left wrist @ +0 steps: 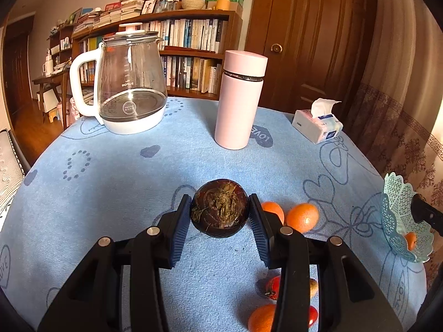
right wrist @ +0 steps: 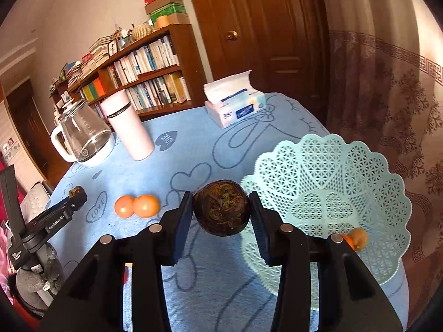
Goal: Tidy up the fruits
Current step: 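Carry both dark brown fruits to the green basket and release them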
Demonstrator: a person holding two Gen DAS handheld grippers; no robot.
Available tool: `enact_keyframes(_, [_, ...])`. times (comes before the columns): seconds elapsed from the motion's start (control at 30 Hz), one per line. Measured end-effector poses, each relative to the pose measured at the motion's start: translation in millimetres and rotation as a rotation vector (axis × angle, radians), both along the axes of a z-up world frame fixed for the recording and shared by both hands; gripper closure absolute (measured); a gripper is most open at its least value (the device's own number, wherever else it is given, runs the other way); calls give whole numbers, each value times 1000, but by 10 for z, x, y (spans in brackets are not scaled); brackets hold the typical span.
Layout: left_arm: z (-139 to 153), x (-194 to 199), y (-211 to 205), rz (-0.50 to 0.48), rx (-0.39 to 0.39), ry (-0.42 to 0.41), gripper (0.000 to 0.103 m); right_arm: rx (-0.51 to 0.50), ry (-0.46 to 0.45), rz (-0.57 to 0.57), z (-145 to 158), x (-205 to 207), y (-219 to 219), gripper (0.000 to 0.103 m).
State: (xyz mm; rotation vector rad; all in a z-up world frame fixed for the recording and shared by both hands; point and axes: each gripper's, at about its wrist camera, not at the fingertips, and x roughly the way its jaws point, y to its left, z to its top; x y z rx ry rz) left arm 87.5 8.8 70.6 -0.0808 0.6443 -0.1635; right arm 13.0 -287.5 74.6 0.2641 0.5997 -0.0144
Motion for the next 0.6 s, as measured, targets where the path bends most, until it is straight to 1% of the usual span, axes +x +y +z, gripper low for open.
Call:
enact_keyframes(0.13, [12,-25,-42,-13,7,-10,61,29,35,-46,-86,-52,-231,61])
enact_keyframes(0.3, [15,-51,-94,-25,19,-14,61,83,90,-67,-246,-70,-412,61])
enact_keyframes(0.6, [30,-86,-201,-49,43,-25,61,121,115,-71,-349,-120,-469,61])
